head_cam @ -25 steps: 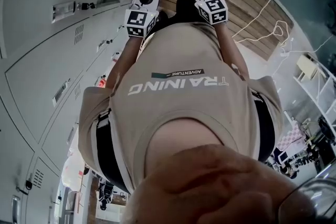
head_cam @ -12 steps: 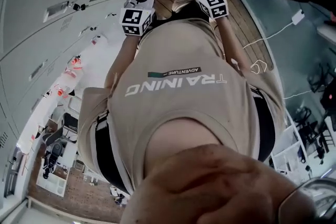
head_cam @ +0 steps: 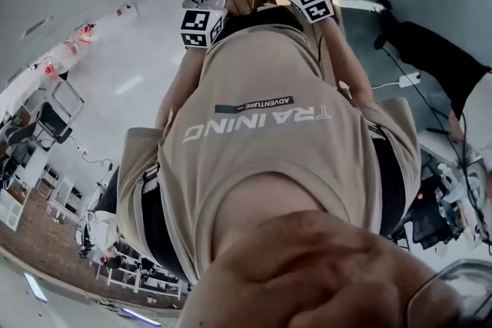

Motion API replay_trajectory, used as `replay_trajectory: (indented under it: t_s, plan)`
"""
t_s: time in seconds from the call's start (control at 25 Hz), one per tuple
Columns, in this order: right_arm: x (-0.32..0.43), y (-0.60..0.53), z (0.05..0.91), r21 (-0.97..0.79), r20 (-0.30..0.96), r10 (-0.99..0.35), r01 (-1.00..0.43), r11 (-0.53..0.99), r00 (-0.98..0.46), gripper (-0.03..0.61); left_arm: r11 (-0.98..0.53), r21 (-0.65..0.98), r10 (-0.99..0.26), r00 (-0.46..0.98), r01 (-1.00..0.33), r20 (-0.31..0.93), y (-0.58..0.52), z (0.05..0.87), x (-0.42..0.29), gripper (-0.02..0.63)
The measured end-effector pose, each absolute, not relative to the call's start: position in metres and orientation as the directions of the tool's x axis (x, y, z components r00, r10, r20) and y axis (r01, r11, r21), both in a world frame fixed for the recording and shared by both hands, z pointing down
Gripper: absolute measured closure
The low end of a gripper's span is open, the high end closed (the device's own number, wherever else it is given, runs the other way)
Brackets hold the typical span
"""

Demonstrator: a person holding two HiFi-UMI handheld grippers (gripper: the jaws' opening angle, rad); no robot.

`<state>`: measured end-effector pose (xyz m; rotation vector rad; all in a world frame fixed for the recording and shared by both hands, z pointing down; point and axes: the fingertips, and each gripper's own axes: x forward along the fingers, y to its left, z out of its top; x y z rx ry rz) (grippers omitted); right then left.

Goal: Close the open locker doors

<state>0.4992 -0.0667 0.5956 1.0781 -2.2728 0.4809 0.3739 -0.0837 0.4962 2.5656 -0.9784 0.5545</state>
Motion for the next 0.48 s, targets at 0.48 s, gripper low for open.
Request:
replay_trajectory:
  t_s: [0.48]
  plan:
    - [0.456, -0.060, 0.613, -0.139, 0.691, -0.409, -0.665, 0.734, -0.596, 0.563, -0.557, 0.190, -0.677, 0.574, -0.809, 0.460, -0.076, 0.487, 0.306, 0.614]
